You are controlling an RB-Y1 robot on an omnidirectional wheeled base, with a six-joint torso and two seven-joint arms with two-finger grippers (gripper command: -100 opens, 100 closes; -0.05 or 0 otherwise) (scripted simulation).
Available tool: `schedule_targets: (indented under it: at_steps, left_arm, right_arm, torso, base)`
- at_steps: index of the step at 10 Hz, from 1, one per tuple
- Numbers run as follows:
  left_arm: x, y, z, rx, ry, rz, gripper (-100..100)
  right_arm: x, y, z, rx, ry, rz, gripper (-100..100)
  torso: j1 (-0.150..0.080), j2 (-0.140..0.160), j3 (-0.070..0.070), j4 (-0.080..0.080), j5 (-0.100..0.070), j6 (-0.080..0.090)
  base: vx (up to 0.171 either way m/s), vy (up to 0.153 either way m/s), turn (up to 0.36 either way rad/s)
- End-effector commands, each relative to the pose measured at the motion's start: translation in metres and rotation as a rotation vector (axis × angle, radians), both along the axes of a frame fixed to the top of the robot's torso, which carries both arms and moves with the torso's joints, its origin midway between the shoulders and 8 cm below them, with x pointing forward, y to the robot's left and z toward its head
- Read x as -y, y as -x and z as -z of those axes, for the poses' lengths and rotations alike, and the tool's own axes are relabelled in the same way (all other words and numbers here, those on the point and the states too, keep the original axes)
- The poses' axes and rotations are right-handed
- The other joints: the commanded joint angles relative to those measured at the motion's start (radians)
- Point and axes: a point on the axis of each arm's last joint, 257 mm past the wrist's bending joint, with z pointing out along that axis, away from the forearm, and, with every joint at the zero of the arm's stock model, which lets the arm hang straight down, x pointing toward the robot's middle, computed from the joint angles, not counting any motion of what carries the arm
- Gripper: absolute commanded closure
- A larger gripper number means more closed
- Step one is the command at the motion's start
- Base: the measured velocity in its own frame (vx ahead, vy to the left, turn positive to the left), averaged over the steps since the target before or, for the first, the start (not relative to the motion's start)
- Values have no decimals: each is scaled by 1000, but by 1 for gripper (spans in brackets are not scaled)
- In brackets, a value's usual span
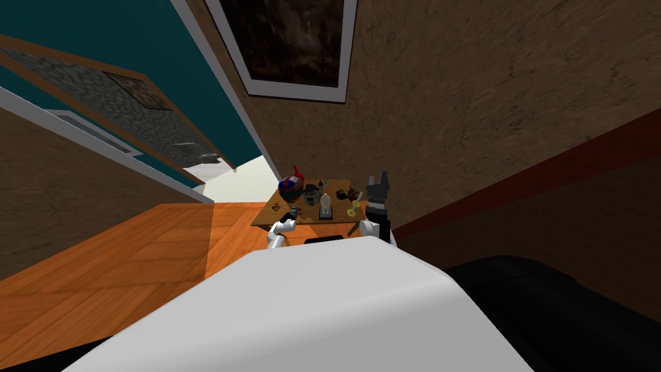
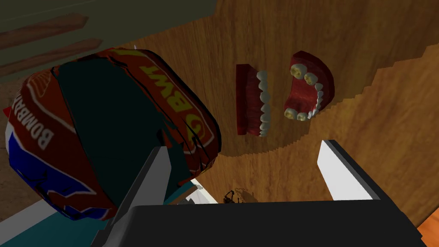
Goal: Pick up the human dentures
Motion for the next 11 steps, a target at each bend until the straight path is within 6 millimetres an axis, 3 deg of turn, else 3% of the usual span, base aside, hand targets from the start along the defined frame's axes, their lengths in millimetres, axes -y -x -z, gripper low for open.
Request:
schedule_targets:
  at_steps: [1, 2, 3, 4, 7, 8, 11]
  left_arm:
    - [20, 3, 8, -20, 36, 2, -100]
    - [13, 1, 5, -12, 22, 1, -100]
    - [15, 1, 6, -14, 24, 2, 0]
    - [14, 5, 13, -14, 24, 2, -100]
    - [14, 7, 17, -15, 25, 2, -100]
    - [14, 7, 17, -14, 25, 2, 100]
    - [14, 7, 17, -17, 10, 15, 100]
  right_arm:
    - [0, 0, 0, 0, 0, 0, 0]
    - [0, 0, 0, 0, 0, 0, 0]
    - [0, 0, 0, 0, 0, 0, 0]
    - [0, 0, 0, 0, 0, 0, 0]
    - [0, 0, 0, 0, 0, 0, 0]
    - [0, 0, 0, 0, 0, 0, 0]
    - [0, 0, 0, 0, 0, 0, 0]
  torso:
    - [0, 0, 0, 0, 0, 0]
    - [0, 0, 0, 0, 0, 0]
    - [1, 1, 0, 0, 0, 0]
    - [1, 1, 1, 0, 0, 0]
    - [1, -4, -3, -1, 0, 0]
    - [1, -2, -1, -1, 0, 0]
    - [3, 2, 1, 1, 3, -4]
  base:
    - [14, -8, -16]
    - [6, -5, -5]
    - [0, 0, 0]
    - [51, 1, -1]
    - [72, 1, 1]
    - [7, 0, 0]
    - [1, 1, -15]
